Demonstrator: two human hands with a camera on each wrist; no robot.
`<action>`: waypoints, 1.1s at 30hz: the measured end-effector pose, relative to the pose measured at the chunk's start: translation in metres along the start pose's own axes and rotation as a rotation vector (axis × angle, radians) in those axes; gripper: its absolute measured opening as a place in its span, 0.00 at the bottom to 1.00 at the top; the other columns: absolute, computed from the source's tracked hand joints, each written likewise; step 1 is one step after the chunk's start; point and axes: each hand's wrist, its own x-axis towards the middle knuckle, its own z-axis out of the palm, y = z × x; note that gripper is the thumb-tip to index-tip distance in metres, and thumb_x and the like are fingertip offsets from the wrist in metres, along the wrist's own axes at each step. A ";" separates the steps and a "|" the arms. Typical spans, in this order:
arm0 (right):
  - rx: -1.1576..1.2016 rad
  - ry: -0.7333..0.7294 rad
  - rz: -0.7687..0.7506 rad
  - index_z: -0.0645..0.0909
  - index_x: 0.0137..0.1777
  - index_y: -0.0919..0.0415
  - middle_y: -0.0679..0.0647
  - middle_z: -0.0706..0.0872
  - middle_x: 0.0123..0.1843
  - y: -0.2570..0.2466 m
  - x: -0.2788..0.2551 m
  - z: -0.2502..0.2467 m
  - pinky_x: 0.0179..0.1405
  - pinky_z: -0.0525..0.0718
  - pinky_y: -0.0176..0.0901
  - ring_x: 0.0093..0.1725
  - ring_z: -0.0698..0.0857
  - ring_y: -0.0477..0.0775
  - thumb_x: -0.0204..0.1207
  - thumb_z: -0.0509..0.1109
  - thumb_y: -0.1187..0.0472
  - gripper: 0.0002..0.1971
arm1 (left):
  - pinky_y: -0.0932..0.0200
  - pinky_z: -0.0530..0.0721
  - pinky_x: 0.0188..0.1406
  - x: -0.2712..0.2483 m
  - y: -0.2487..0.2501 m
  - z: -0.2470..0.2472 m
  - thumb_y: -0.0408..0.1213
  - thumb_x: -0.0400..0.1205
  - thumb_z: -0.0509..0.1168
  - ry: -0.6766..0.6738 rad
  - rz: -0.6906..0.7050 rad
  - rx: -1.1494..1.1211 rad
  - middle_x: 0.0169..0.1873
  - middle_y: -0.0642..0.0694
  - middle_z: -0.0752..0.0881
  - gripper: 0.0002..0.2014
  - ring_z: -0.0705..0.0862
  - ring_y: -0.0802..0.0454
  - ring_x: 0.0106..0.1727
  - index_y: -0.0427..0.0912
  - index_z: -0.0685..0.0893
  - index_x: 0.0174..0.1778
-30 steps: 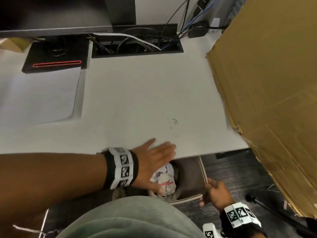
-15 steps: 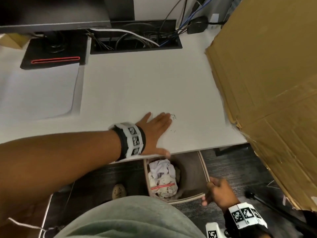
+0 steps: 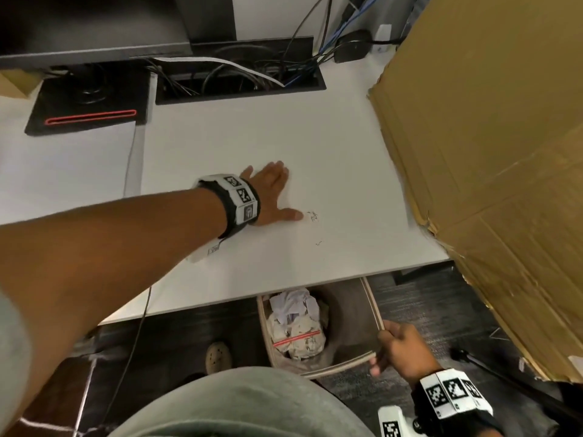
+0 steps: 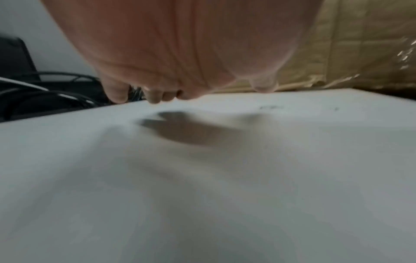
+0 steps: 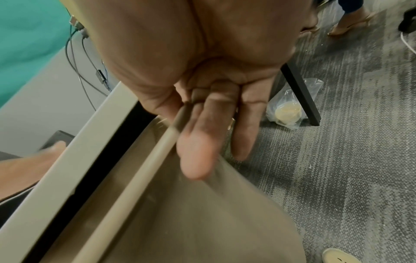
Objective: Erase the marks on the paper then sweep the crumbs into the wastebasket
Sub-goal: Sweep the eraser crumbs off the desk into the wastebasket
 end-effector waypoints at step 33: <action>0.014 0.073 0.015 0.79 0.52 0.77 0.77 0.85 0.32 0.010 0.007 -0.017 0.21 0.85 0.47 0.24 0.85 0.67 0.83 0.56 0.73 0.10 | 0.49 0.36 0.81 -0.059 0.066 0.023 0.71 0.76 0.45 -0.034 0.424 0.005 0.80 0.47 0.30 0.50 0.32 0.54 0.81 0.42 0.30 0.80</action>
